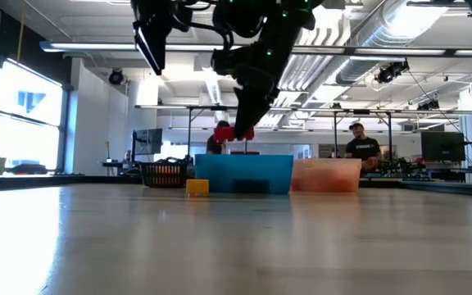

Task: Sort & place blocks by color
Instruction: Put the red game piece into the blue bin

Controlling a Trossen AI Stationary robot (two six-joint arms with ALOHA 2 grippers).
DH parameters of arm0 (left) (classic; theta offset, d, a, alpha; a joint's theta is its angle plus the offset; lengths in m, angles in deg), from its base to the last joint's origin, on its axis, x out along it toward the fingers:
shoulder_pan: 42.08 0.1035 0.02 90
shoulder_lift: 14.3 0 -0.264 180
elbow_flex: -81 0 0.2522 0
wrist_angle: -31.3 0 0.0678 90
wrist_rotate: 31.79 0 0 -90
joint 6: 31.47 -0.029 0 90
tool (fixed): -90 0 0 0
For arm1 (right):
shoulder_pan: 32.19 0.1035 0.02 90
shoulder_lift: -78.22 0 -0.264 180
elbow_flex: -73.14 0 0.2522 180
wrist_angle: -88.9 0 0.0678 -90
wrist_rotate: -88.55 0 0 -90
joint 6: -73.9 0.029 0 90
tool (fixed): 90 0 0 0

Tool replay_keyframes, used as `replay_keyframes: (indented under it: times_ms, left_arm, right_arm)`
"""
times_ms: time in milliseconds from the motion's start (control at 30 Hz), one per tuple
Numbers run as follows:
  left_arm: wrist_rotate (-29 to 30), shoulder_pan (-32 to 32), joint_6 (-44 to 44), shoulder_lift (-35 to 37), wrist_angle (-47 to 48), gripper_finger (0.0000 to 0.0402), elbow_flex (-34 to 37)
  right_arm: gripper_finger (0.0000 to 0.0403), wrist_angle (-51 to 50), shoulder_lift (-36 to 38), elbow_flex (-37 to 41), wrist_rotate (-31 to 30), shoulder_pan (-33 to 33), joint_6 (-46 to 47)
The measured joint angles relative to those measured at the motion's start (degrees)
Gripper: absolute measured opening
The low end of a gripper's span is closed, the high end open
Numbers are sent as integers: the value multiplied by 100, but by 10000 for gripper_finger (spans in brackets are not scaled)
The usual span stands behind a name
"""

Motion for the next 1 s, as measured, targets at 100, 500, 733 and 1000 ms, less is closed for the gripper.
replay_keyframes:
  times_ms: [100,500,733,1000]
  left_arm:
    - [-3,-2,2,0,-13,206,0]
    - [-147,-26,154,0,-273,206,0]
    - [-382,-169,429,-94,-510,206,0]
    - [-367,-504,1587,-568,-796,206,0]
  right_arm:
    - [109,12,155,0,4,-395,-156]
    - [109,218,269,-4,20,-1690,-611]
    - [109,688,268,-4,131,-2181,-662]
    - [109,763,179,-4,350,-2541,-157]
